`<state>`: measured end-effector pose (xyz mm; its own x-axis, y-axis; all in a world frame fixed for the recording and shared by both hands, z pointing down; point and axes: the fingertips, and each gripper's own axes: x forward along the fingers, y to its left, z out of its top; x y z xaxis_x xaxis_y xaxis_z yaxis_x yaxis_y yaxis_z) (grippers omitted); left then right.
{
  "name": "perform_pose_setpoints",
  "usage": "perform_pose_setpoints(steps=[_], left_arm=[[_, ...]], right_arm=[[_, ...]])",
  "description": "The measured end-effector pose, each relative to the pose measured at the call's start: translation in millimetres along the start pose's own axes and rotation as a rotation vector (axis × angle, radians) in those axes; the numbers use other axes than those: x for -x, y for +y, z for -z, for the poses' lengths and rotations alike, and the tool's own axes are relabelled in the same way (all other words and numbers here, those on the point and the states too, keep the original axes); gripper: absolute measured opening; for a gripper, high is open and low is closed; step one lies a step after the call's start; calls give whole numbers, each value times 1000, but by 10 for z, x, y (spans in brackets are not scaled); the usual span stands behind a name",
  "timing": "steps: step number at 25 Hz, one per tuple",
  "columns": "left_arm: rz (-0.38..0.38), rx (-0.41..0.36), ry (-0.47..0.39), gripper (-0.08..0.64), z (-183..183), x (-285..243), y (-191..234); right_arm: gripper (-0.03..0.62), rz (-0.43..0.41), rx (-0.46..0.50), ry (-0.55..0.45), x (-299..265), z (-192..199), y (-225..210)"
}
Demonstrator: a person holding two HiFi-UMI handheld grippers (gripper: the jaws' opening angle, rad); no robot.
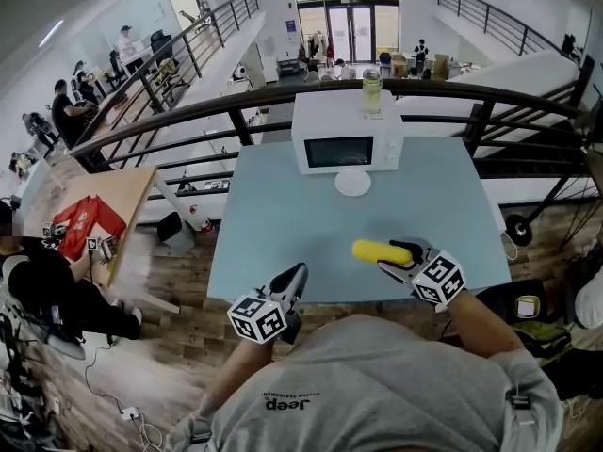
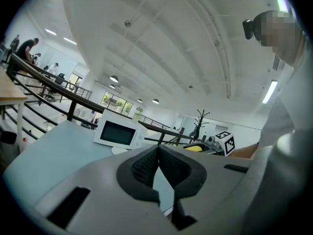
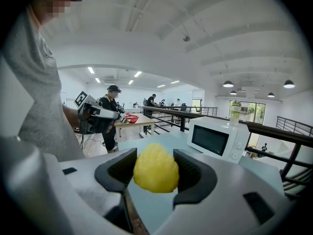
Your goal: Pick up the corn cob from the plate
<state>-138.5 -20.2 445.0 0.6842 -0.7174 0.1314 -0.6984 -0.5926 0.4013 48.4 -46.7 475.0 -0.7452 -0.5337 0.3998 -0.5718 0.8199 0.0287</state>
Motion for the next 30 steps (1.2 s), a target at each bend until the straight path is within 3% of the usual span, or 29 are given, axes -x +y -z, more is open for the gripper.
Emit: perform_pose_setpoints(steps=[30], left_arm=[[-4, -7, -4, 18, -20, -75, 46]], right_arm=[[239, -4, 43, -1, -60, -8, -77]])
